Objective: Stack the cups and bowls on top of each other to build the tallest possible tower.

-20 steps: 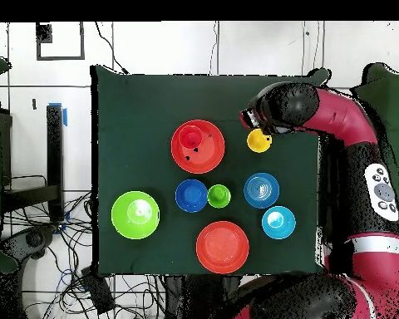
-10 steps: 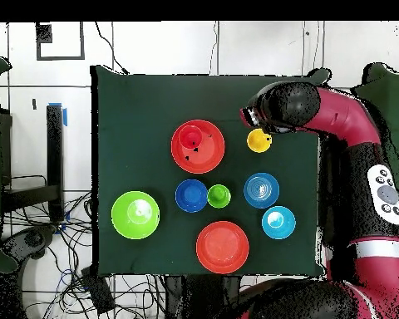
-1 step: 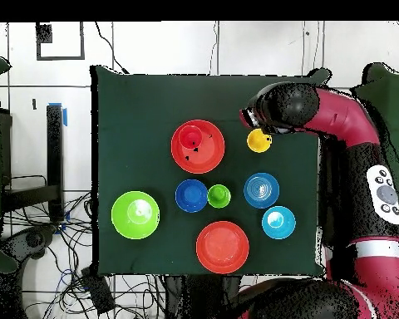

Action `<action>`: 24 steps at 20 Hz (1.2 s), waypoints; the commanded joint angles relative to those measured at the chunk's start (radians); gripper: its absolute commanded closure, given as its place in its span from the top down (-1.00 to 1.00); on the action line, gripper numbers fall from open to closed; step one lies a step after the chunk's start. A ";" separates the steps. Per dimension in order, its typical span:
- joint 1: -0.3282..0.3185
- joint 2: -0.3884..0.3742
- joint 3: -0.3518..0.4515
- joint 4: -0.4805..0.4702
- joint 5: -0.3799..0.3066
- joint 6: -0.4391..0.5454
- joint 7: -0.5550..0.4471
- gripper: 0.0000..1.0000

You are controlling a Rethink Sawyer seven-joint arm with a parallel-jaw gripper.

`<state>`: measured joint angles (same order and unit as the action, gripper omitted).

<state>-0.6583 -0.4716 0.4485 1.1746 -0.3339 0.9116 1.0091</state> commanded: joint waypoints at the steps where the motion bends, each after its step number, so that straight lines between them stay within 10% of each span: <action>1: 0.041 0.034 -0.013 0.095 -0.053 0.005 0.005 1.00; 24: 0.058 0.098 -0.019 0.043 -0.077 -0.013 0.011 1.00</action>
<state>-0.6523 -0.4545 0.4471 1.2025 -0.3417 0.9113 1.0091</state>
